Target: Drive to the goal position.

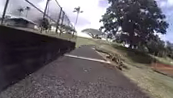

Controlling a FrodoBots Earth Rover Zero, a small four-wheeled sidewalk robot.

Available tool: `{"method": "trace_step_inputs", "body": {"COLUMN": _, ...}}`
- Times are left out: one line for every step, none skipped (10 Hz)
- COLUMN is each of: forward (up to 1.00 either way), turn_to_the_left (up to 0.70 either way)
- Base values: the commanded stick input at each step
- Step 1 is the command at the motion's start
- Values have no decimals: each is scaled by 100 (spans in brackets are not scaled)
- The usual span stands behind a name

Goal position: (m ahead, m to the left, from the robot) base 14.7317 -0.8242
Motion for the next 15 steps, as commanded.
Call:
{"method": "trace_step_inputs", "body": {"forward": 70, "turn_to_the_left": 0}}
{"method": "trace_step_inputs", "body": {"forward": 70, "turn_to_the_left": 0}}
{"method": "trace_step_inputs", "body": {"forward": 70, "turn_to_the_left": 0}}
{"method": "trace_step_inputs", "body": {"forward": 70, "turn_to_the_left": 0}}
{"method": "trace_step_inputs", "body": {"forward": 70, "turn_to_the_left": 0}}
{"method": "trace_step_inputs", "body": {"forward": 70, "turn_to_the_left": 0}}
{"method": "trace_step_inputs", "body": {"forward": 70, "turn_to_the_left": 0}}
{"method": "trace_step_inputs", "body": {"forward": 70, "turn_to_the_left": 0}}
{"method": "trace_step_inputs", "body": {"forward": 70, "turn_to_the_left": 0}}
{"method": "trace_step_inputs", "body": {"forward": 70, "turn_to_the_left": 0}}
{"method": "trace_step_inputs", "body": {"forward": 70, "turn_to_the_left": 0}}
{"method": "trace_step_inputs", "body": {"forward": 70, "turn_to_the_left": 0}}
{"method": "trace_step_inputs", "body": {"forward": 70, "turn_to_the_left": 0}}
{"method": "trace_step_inputs", "body": {"forward": 70, "turn_to_the_left": 0}}
{"method": "trace_step_inputs", "body": {"forward": 70, "turn_to_the_left": 0}}
